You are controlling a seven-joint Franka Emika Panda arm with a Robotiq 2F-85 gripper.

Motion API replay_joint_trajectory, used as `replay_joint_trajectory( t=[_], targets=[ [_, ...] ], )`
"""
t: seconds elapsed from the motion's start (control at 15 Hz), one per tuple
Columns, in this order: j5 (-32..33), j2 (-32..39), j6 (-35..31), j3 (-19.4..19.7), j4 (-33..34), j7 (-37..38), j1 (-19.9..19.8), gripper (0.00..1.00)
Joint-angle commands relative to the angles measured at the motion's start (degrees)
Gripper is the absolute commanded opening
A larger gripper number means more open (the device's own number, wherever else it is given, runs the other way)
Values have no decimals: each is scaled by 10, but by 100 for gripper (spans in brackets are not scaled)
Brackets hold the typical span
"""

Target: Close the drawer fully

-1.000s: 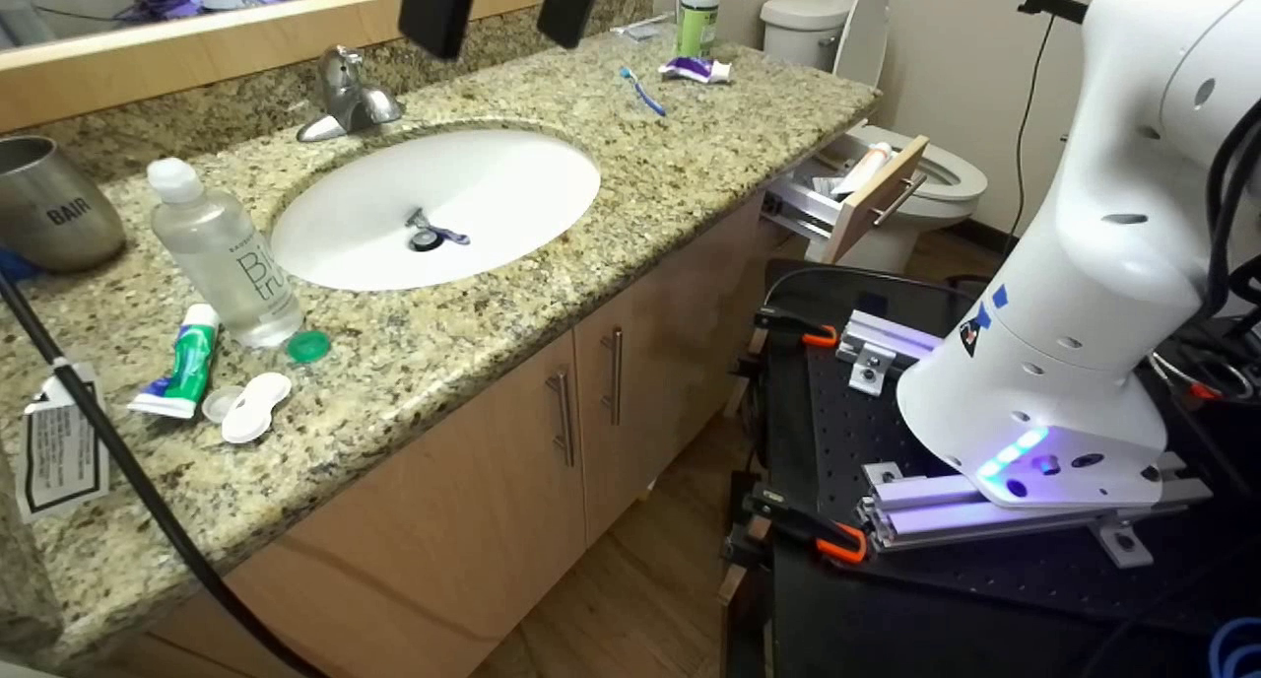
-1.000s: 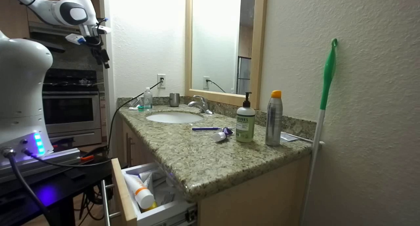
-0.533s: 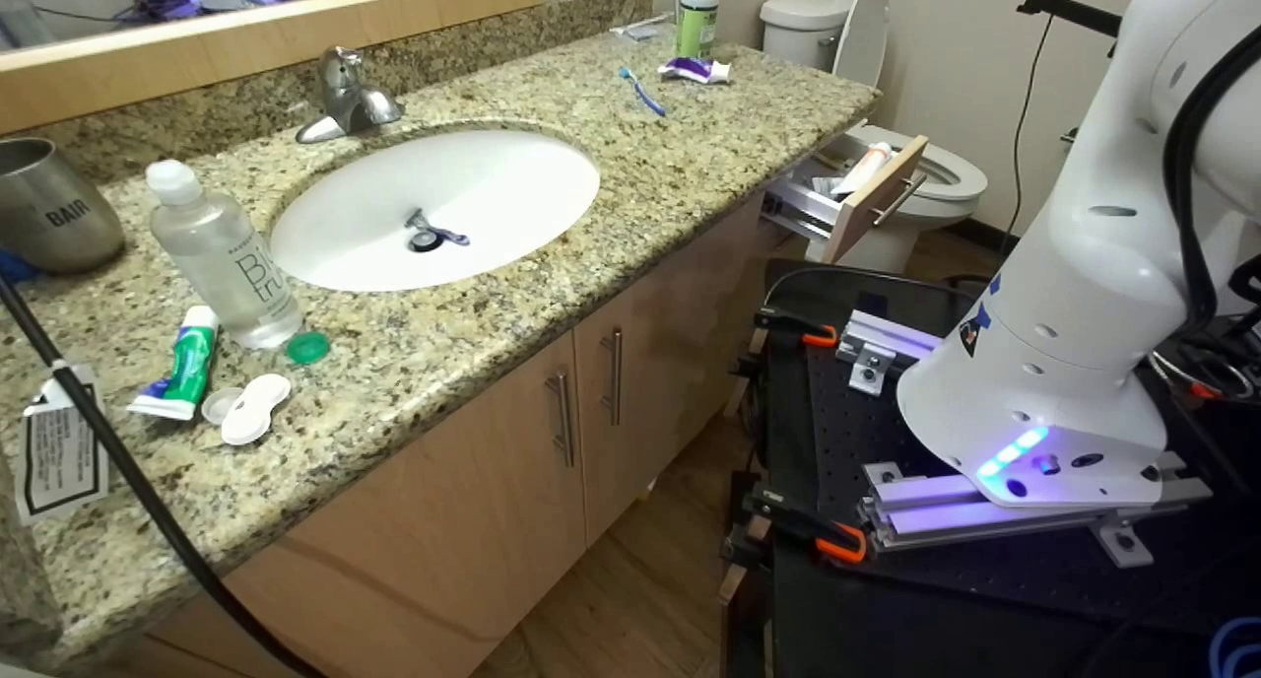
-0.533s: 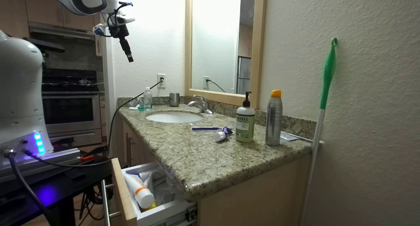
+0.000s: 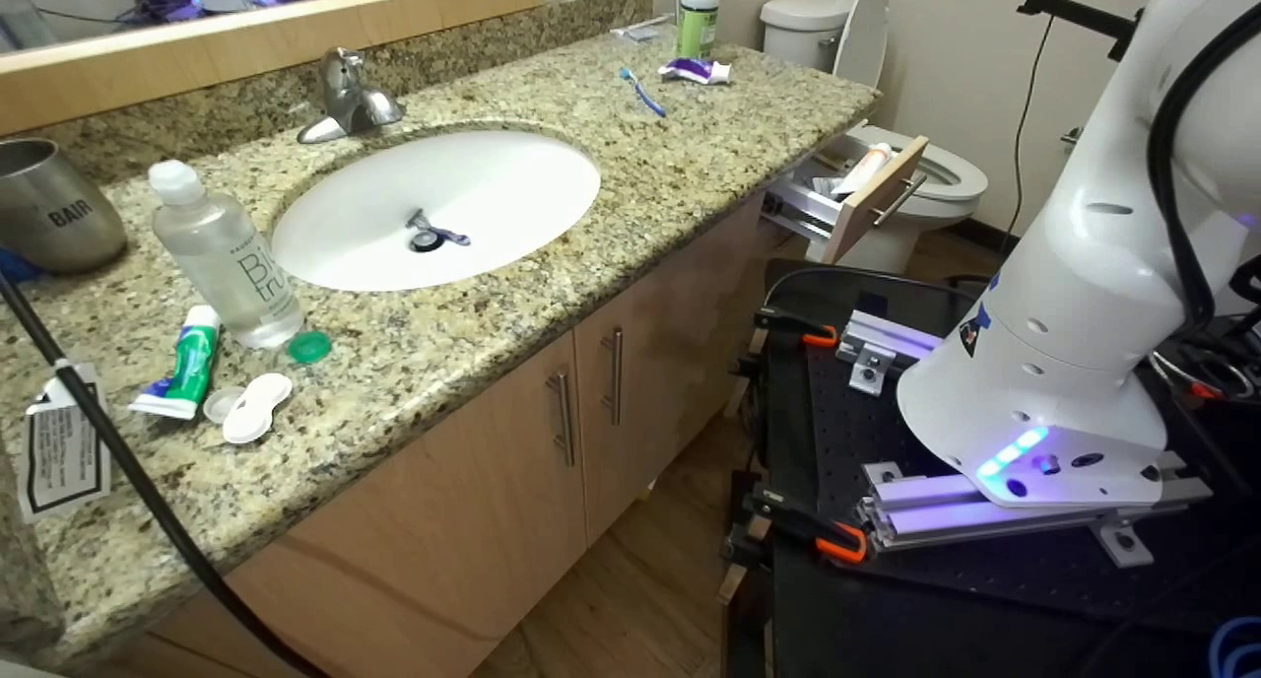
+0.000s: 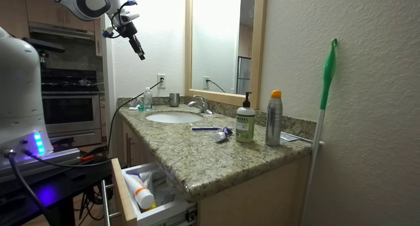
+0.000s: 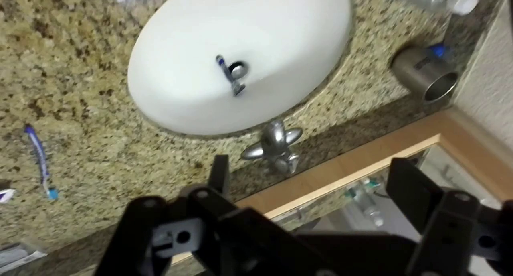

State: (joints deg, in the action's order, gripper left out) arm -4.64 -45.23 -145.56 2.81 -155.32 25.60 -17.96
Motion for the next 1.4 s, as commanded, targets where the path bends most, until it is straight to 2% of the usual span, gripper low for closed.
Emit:
replay_joint_trajectory(
  t=[0.0, 0.13, 0.33, 0.6, 0.67, 0.73, 0.87, 1.0, 1.13, 1.33],
  targets=[
    [41, 92, -85, 26, 20, -6, -104, 100],
    [82, 124, -78, 40, 30, -8, -170, 100],
    [146, 138, -17, 46, 30, -12, -247, 100],
    [206, 104, 127, 47, 15, -36, -293, 100],
    [216, 90, 170, 45, 13, -41, -292, 100],
    [197, 121, 111, 58, 21, -27, -275, 100],
    [209, 107, 154, 58, 21, -28, -275, 100],
    [210, 101, 161, 57, 21, -28, -275, 100],
    [255, 158, 109, 23, 31, 74, -316, 100],
    [345, 224, 70, 24, 52, 159, -369, 100]
  ],
)
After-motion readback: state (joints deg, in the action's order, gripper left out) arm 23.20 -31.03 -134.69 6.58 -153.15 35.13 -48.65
